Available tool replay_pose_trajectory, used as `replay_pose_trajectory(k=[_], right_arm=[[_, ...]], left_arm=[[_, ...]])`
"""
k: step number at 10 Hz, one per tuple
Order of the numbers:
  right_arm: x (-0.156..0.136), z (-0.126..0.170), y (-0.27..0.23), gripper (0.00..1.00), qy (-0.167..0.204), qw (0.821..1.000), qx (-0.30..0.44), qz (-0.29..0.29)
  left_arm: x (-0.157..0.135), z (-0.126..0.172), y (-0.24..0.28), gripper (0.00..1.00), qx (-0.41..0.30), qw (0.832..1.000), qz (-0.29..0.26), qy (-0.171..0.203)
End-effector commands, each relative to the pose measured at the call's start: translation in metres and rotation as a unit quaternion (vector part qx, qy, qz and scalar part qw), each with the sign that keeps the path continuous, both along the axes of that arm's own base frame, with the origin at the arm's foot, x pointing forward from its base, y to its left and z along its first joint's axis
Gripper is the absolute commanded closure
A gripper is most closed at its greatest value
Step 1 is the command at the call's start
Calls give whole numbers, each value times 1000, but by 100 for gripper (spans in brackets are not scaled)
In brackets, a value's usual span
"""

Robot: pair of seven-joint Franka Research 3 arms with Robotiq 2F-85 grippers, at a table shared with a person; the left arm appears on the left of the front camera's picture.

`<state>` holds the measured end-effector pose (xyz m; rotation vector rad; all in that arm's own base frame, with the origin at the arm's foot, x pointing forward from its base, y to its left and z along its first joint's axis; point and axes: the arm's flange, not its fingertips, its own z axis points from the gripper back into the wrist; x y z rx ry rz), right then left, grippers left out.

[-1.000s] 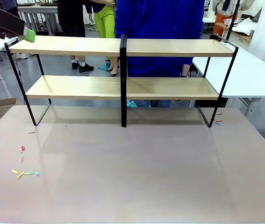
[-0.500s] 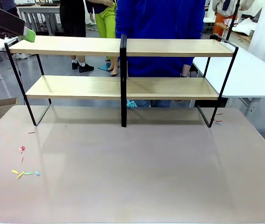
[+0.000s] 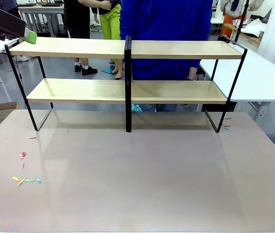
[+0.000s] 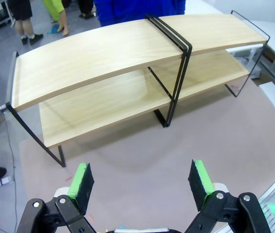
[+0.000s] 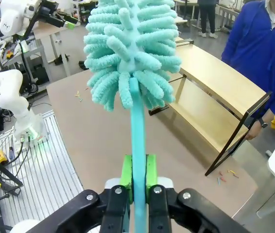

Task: Clean the shelves.
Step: Place the Duster on the table.

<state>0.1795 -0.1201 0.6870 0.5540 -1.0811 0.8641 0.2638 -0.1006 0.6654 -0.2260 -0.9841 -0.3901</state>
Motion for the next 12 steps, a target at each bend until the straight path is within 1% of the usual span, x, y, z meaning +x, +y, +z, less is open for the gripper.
replay_pose_trajectory(k=[1,2,3,4,5,6,7,8,9,10,11,12], right_arm=[[-3,1,2,88,0,1000,6,1],[0,0,0,88,0,1000,0,0],[2,-22,30,88,29,986,-137,87],[19,-69,54,88,61,967,-196,150],[38,-118,66,88,89,954,-227,175],[55,-160,76,88,117,942,-253,186],[68,-197,84,88,131,929,-275,210],[75,-218,92,88,128,924,-271,240],[83,-235,100,88,121,915,-301,241],[92,-247,106,88,73,915,-331,219],[106,-257,114,88,47,917,-337,209],[116,-266,124,88,52,912,-346,213]], left_arm=[[-1,1,1,0,2,1000,2,-1],[0,0,0,0,0,1000,0,0],[8,-8,-16,0,-14,987,-135,85],[24,-35,-15,0,-49,961,-200,183],[32,-68,2,0,-127,916,-265,274],[38,-103,27,0,-203,885,-252,335],[42,-141,62,0,-303,847,-214,382],[51,-171,92,0,-379,817,-166,402],[64,-202,118,0,-452,778,-115,420],[78,-228,133,0,-519,721,-104,447],[91,-252,143,0,-564,668,-100,474],[98,-264,146,0,-585,641,-62,493]])
